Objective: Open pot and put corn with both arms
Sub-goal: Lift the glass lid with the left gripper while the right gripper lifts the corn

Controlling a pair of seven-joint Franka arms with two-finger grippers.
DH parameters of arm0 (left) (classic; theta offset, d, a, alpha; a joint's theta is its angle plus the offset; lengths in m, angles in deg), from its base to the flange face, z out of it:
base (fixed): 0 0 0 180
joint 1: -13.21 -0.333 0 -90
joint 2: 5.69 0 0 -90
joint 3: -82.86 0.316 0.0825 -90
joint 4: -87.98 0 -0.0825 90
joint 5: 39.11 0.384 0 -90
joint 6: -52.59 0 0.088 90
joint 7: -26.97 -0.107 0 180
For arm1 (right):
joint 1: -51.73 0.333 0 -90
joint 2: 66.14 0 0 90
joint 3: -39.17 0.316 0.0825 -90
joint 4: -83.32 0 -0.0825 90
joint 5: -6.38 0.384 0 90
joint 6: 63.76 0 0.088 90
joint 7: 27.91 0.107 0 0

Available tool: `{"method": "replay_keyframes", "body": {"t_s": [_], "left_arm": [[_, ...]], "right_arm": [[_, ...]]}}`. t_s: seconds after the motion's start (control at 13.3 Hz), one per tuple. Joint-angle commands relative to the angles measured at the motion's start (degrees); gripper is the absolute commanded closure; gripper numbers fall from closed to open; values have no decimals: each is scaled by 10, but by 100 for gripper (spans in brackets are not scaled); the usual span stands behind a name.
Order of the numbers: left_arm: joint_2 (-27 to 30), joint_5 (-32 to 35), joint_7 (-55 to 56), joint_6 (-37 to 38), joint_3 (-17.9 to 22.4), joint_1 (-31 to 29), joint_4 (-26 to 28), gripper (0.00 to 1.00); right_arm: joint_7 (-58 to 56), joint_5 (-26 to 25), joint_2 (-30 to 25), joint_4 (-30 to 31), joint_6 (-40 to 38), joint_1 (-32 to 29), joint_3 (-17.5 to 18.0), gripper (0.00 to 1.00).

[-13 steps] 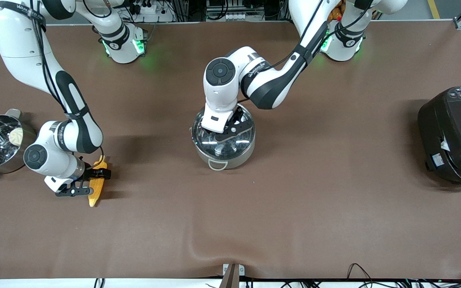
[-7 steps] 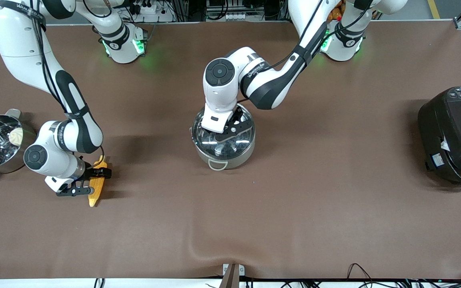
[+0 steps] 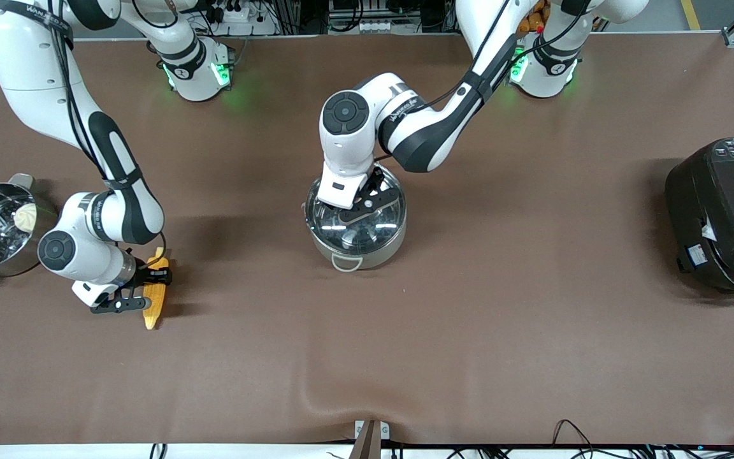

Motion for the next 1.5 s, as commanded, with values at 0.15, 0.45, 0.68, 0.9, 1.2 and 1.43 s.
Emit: {"method": "replay_keyframes", "body": {"t_s": [0.15,0.45,0.68,0.9,1.2,1.43], "left_arm": [[-1,-15,8,3,5,6,-5,65],[9,-4,3,20,6,7,-6,100],[56,-2,-6,74,7,1,-5,100],[110,3,-33,101,14,-9,2,100],[152,18,-124,173,14,-81,19,100],[166,38,-188,172,13,-143,49,100]], "right_arm": [[-10,-9,-13,7,-7,-6,4,100],[-10,-9,-49,5,-21,5,6,100],[-7,-9,-73,-17,-100,29,6,100],[-5,-9,-81,-62,-186,52,6,100],[-8,-10,-80,-135,-283,89,6,100],[-9,-9,-81,-165,-330,128,7,100]]}}
